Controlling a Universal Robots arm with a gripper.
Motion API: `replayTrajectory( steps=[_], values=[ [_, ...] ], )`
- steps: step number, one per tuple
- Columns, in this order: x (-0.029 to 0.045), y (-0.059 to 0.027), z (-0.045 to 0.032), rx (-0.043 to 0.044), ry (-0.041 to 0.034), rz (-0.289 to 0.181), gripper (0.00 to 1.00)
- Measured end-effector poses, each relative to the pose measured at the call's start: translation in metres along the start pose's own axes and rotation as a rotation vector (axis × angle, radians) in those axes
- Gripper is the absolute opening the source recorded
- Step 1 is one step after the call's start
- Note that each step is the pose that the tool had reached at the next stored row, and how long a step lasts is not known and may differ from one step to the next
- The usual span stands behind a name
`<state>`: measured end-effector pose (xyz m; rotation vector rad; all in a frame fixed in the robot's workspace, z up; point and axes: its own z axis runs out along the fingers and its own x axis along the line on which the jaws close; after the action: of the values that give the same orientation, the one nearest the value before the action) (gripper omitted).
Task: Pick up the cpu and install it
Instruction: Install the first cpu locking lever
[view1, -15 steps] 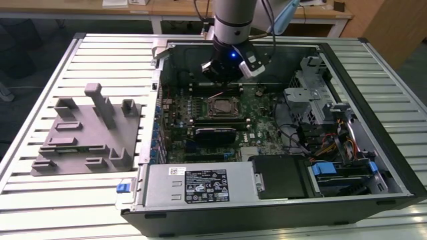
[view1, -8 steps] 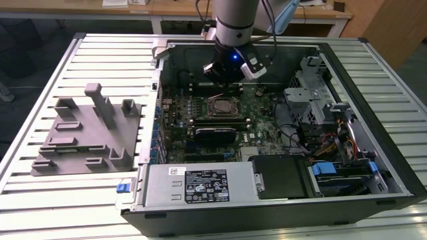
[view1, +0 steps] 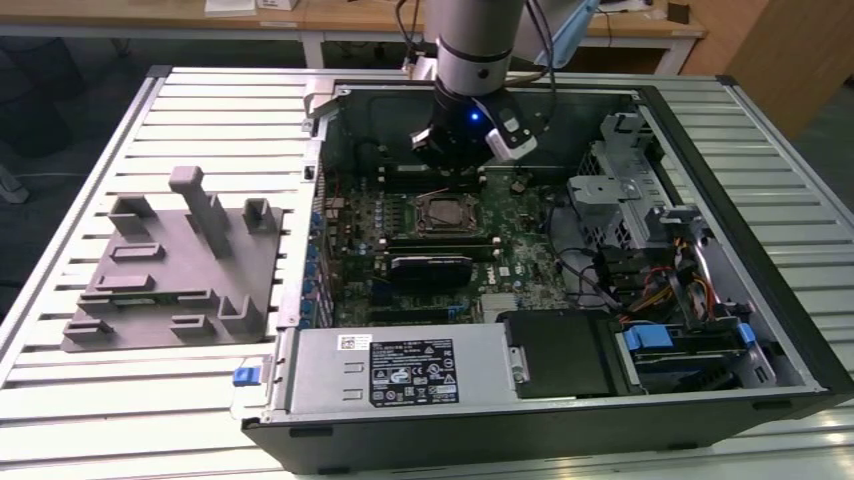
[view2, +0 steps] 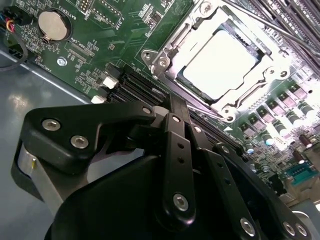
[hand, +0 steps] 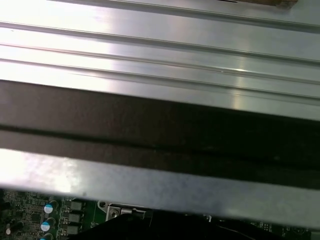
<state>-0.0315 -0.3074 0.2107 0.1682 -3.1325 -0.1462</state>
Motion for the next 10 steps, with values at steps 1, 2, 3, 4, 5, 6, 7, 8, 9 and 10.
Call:
replayTrajectory(
  steps=[1,2,3,4,5,6,7,8,9,10],
  values=[
    [-0.0003,-0.0001,0.0004,0.0,0.0,0.0,0.11],
    [-0.0005,-0.0001,0.0009,0.0001,0.0001,0.0,0.11],
    [-0.0008,-0.0002,0.0014,0.0001,0.0001,0.0,0.11],
    [-0.001,-0.0003,0.0021,0.0001,0.0001,0.0,0.11],
    [-0.0012,-0.0004,0.0028,0.0001,0.0001,0.0,0.11],
    [-0.0014,-0.0005,0.0033,0.0001,0.0001,0.0,0.11],
    [-0.0014,-0.0005,0.0037,0.0001,0.0001,0.0,0.11],
    [-0.0014,-0.0006,0.0039,0.0003,0.0002,0.0,0.11],
    [-0.0015,-0.0006,0.0042,0.0003,0.0002,0.0,0.11],
    [-0.0015,-0.0006,0.0045,0.0003,0.0002,0.0,0.11]
  ],
)
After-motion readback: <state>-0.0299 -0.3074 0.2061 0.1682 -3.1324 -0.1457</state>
